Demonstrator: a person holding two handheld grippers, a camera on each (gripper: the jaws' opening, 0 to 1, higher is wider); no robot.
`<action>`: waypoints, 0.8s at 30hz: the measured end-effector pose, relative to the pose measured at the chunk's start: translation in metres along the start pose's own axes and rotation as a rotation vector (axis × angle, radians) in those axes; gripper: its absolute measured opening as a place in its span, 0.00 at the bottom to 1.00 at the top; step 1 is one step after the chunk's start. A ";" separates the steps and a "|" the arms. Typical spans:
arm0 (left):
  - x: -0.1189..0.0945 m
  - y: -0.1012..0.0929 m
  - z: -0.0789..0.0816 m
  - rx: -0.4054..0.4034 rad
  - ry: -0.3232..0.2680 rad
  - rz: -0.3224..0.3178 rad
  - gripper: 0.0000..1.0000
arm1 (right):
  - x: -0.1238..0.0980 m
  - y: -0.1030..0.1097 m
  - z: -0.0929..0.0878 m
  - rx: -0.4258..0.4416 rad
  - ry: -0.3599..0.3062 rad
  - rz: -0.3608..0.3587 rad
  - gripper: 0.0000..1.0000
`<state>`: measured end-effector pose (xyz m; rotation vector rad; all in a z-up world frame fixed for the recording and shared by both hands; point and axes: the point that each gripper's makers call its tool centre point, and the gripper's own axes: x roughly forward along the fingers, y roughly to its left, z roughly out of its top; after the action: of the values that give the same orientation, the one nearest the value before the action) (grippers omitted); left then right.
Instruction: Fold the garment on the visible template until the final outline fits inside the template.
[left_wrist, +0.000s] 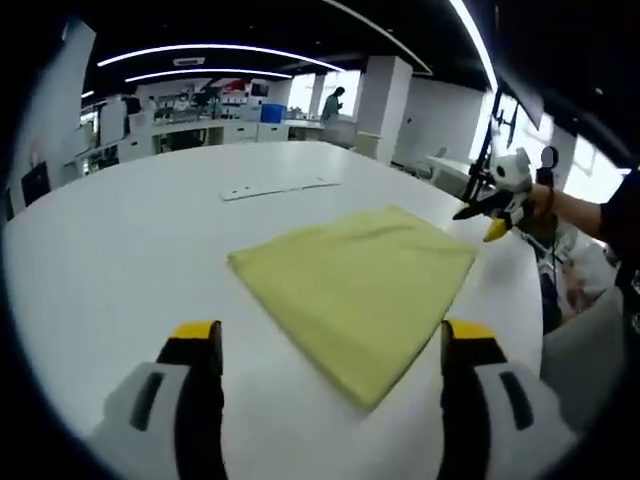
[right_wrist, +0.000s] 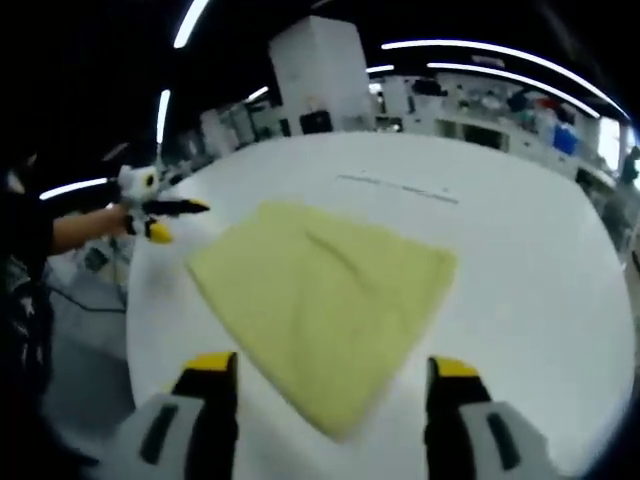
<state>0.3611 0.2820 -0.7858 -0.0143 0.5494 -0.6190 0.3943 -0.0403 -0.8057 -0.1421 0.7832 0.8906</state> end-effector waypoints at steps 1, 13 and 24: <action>0.001 0.000 -0.002 0.002 0.000 0.000 0.83 | -0.001 0.000 -0.003 0.002 0.001 0.002 0.69; 0.000 -0.008 -0.031 -0.019 0.053 -0.002 0.47 | -0.008 0.000 -0.033 0.022 0.012 -0.007 0.37; 0.001 -0.017 -0.054 0.001 0.138 -0.029 0.22 | -0.006 -0.004 -0.043 0.030 -0.003 -0.006 0.14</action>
<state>0.3254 0.2754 -0.8292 0.0212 0.6837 -0.6517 0.3713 -0.0647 -0.8339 -0.1167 0.7930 0.8730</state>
